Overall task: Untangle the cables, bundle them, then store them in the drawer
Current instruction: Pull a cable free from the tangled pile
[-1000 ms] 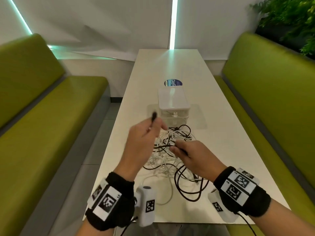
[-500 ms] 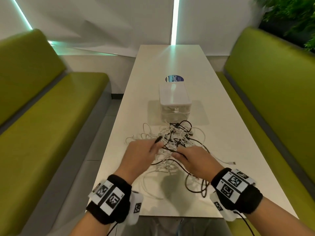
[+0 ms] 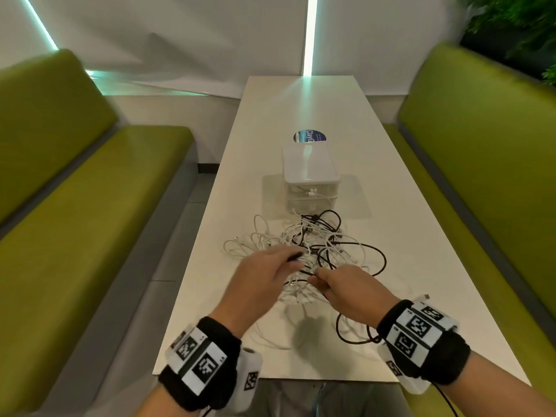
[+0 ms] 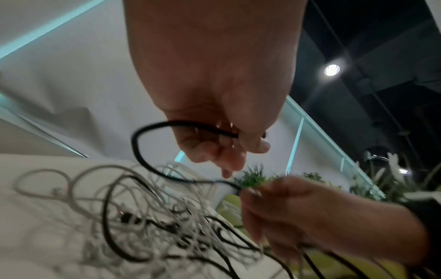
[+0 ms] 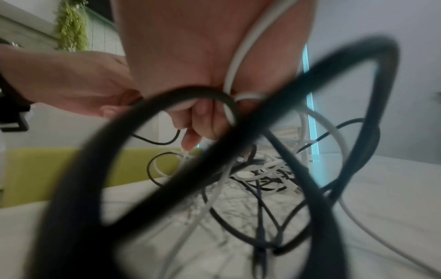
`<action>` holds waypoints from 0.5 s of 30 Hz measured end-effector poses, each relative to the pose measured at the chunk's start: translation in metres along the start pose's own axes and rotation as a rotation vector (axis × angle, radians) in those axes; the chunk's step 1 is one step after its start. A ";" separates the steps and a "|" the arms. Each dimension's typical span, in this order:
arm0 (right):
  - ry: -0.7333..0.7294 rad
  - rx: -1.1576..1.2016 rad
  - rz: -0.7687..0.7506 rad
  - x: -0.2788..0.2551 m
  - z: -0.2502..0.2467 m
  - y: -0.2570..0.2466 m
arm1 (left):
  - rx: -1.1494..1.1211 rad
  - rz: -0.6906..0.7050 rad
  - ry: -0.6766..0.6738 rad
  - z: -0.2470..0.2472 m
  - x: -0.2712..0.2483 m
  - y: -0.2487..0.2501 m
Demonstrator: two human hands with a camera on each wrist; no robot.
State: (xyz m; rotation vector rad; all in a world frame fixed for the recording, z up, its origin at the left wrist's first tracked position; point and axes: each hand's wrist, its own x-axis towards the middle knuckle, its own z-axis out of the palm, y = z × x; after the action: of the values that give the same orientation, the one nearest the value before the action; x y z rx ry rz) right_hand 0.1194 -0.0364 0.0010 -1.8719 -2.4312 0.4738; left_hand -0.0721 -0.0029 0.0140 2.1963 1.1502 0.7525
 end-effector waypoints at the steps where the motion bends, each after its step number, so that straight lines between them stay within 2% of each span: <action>1: 0.001 0.001 0.003 0.000 -0.002 -0.004 | 0.036 0.007 -0.055 0.009 0.000 0.005; 4: 0.003 -0.014 0.007 -0.001 -0.006 -0.008 | 0.188 -0.019 -0.153 0.028 0.000 0.006; 9: 0.049 0.028 -0.032 -0.004 -0.004 -0.006 | 0.214 -0.009 -0.159 0.031 -0.005 -0.004; 12: 0.085 0.059 -0.042 -0.001 0.000 0.000 | 0.217 0.006 -0.050 0.016 -0.005 -0.007; 15: 0.085 0.111 -0.009 -0.003 0.005 0.014 | 0.190 -0.097 0.087 -0.012 -0.003 -0.015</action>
State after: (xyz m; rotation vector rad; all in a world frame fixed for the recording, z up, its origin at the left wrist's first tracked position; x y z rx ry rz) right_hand 0.1321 -0.0369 -0.0065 -1.7988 -2.3089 0.5065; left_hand -0.0901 0.0049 0.0114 2.2608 1.4125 0.7301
